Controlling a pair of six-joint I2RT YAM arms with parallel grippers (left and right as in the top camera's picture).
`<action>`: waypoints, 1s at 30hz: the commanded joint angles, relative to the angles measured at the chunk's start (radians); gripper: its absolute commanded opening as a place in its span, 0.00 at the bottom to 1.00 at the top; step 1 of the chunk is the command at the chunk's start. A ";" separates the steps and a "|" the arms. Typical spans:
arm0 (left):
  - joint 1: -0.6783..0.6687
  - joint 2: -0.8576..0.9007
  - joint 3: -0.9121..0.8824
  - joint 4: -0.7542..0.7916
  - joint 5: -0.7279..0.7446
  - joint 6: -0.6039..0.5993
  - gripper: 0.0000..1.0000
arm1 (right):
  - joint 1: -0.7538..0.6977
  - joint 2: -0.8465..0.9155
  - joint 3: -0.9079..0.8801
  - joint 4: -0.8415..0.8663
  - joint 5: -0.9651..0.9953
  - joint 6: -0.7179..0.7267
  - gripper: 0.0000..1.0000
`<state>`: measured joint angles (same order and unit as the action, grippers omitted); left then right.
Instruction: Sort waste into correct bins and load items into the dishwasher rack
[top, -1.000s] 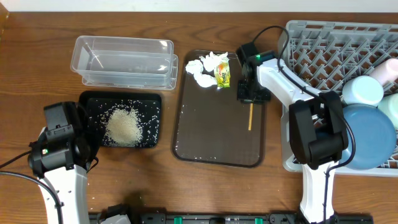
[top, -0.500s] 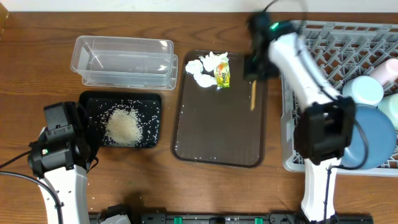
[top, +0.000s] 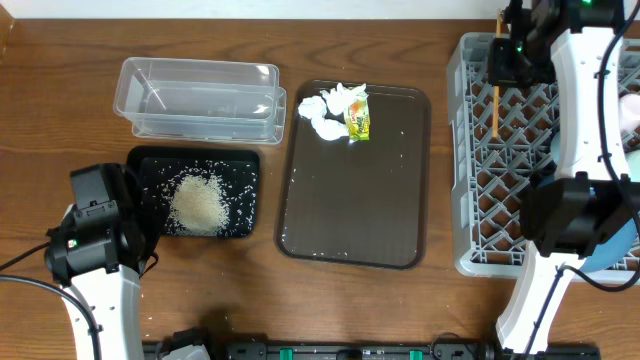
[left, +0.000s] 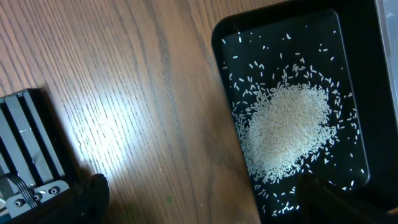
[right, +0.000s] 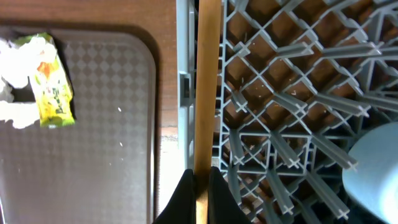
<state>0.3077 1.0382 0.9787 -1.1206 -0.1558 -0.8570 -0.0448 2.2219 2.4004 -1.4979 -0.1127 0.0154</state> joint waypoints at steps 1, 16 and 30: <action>0.006 0.000 0.018 -0.004 0.003 0.006 0.97 | -0.008 -0.010 -0.053 0.017 -0.056 -0.100 0.06; 0.006 0.000 0.018 -0.004 0.003 0.006 0.97 | 0.008 -0.019 -0.203 0.098 -0.121 -0.002 0.40; 0.006 0.000 0.018 -0.004 0.003 0.006 0.97 | 0.325 -0.041 -0.173 0.357 -0.064 0.132 0.98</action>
<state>0.3077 1.0378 0.9787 -1.1206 -0.1558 -0.8570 0.2195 2.2074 2.2063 -1.1690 -0.2440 0.0799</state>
